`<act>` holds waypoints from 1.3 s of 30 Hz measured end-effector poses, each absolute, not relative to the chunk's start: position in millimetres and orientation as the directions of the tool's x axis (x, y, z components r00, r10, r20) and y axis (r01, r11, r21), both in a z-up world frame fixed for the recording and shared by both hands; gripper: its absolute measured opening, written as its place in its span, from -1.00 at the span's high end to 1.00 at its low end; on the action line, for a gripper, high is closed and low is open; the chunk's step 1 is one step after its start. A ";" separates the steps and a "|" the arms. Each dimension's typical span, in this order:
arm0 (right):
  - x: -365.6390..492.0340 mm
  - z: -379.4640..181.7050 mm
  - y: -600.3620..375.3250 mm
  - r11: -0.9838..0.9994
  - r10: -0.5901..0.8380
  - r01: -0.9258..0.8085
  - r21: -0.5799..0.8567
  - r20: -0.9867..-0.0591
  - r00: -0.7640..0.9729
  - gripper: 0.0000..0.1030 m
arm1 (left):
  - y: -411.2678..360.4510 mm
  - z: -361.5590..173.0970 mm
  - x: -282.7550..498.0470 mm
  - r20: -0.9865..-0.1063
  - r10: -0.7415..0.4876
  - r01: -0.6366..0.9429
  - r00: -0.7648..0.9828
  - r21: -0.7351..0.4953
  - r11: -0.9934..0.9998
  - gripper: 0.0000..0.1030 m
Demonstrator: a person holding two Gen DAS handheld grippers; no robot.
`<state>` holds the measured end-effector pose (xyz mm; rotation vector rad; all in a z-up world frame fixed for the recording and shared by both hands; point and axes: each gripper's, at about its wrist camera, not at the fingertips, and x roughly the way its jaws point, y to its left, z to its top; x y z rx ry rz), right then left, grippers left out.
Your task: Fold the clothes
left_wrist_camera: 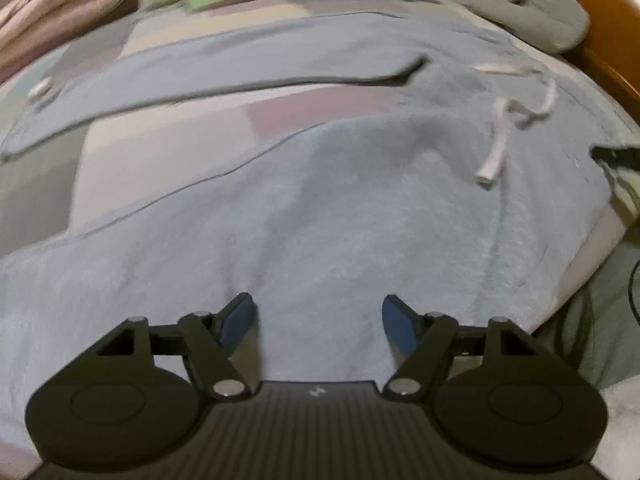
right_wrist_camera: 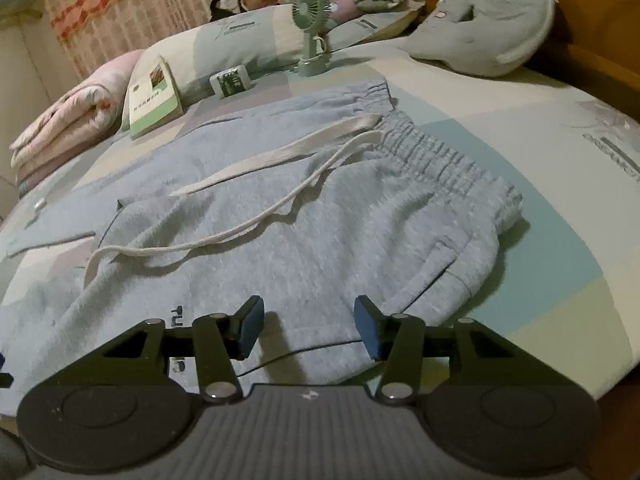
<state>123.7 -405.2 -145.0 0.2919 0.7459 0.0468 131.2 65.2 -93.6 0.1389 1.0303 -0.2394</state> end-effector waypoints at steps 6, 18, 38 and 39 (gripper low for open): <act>130.1 -136.7 -385.4 0.967 0.089 0.102 0.233 -0.685 0.723 -0.29 | 110.0 -73.1 125.9 -0.846 -0.038 0.141 0.532 0.044 0.989 -0.41; 127.7 -110.4 -294.5 0.983 0.183 -0.116 0.141 -0.703 0.687 -0.62 | 181.8 -94.9 134.9 -0.846 0.013 -0.010 0.533 0.010 1.000 -0.47; 128.7 -109.7 -242.1 0.996 0.090 -0.051 0.074 -0.779 0.620 -0.83 | 235.3 -77.5 74.5 -0.729 0.019 -0.104 0.685 -0.071 0.992 -0.52; 129.2 -106.9 -238.0 0.995 0.096 -0.056 0.078 -0.774 0.625 -0.83 | 244.2 -75.4 70.5 -0.712 0.023 -0.124 0.702 -0.091 0.988 -0.52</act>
